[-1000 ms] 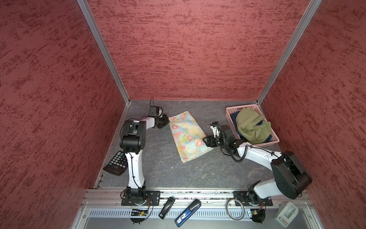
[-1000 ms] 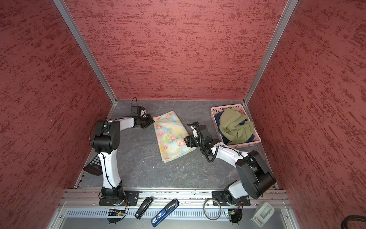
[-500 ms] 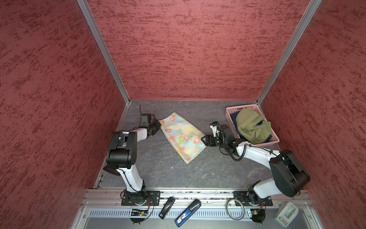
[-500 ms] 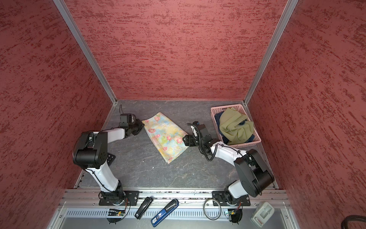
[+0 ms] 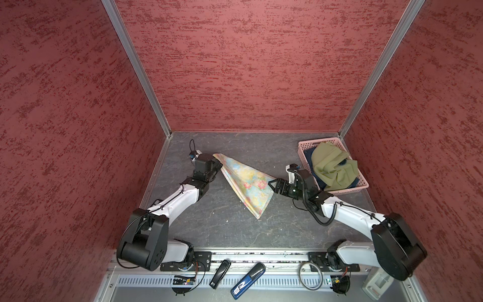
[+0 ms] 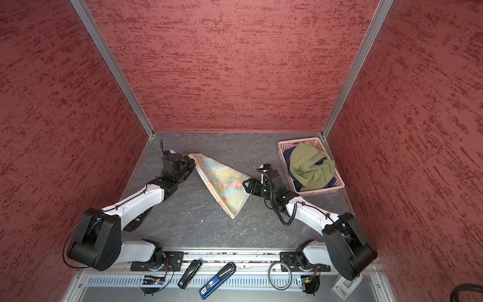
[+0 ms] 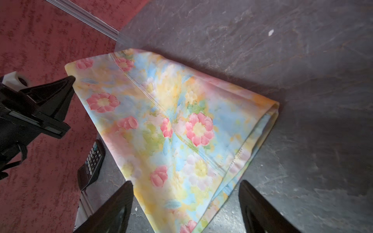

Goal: Fold and stack skirts
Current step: Rotate the skirt at the center of the table.

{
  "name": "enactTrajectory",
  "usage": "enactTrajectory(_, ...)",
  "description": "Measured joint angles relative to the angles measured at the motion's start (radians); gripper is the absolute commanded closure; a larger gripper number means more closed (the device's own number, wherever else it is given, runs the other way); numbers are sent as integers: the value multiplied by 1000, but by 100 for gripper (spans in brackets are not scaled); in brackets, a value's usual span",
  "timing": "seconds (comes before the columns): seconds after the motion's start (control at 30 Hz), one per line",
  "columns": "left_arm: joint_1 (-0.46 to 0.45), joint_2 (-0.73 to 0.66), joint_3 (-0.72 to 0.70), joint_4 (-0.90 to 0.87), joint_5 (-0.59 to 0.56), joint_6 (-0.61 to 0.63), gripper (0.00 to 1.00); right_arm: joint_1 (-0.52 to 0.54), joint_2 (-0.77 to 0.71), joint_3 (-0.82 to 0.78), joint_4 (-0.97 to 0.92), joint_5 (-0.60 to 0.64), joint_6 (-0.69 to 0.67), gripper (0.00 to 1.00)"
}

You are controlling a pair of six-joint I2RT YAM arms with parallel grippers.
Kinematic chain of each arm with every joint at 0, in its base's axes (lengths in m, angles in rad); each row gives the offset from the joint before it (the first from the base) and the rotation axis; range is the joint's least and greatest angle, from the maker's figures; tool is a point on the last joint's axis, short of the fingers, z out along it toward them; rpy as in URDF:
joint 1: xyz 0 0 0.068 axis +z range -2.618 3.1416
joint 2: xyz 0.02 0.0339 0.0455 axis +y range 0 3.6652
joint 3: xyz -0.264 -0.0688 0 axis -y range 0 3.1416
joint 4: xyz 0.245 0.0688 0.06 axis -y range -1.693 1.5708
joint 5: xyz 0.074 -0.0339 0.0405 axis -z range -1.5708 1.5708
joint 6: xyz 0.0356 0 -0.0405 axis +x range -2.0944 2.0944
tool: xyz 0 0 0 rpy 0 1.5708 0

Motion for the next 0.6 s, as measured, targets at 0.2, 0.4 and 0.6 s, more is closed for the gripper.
enactTrajectory(0.2,-38,-2,4,-32,-77,-12,100,2,-61,-13,5,2,119,15)
enactTrajectory(0.4,-51,4,28,-44,-114,-24,100,68,-119,-11,-17,65,79,14)
enactTrajectory(0.6,-51,3,24,-60,-136,-30,100,126,-101,-11,-11,111,-2,15)
